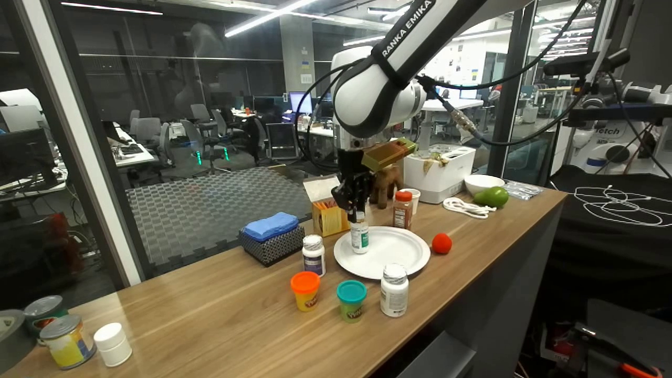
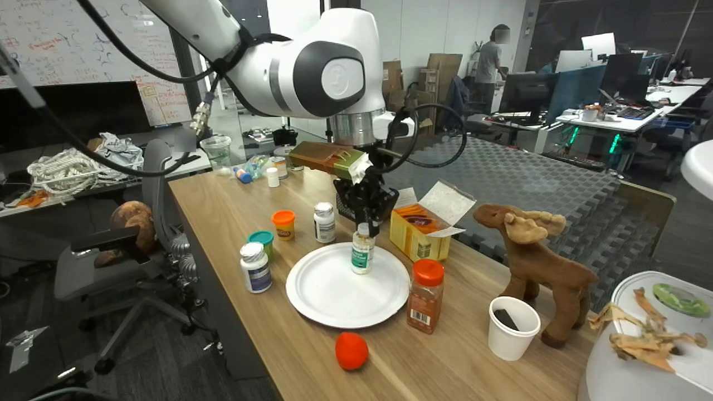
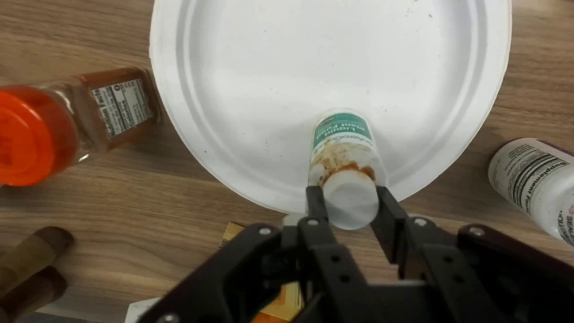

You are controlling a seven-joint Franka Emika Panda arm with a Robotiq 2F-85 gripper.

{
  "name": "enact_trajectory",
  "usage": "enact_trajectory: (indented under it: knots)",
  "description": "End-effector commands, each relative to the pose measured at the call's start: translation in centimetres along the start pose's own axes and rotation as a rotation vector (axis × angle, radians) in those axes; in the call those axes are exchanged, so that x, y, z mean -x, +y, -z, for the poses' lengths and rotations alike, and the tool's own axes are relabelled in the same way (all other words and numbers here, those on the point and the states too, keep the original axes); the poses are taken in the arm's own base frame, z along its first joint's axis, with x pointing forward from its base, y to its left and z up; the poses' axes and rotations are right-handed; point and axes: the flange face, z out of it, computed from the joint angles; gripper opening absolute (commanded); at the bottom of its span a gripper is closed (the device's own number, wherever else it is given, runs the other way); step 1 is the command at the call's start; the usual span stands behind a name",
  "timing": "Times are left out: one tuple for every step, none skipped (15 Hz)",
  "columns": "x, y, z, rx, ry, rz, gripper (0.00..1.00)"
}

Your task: Put the objects on the table on to the plate.

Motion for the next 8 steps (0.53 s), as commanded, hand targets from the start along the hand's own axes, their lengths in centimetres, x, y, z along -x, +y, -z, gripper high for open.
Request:
enact_trajectory:
  knots:
    - [-0.4,0.5,1.2,0.019,0.023,0.011,0.62]
    - [-0.4,1.0,1.7,0.025,0.026,0.011,0.7]
    - [-0.4,1.4,2.2,0.024,0.024,0.012,0.77]
    - [-0.5,2.2,2.9,0.029,0.035,0.001,0.86]
    - [-0.7,2.9,3.4,0.034,0.048,-0.012,0.93]
    - [-0.9,4.1,3.8,0.046,0.054,-0.018,0.99]
    - [-1.0,5.2,4.0,0.044,0.043,-0.005,1.0]
    - [-1.1,6.2,4.0,0.039,0.039,0.006,1.0]
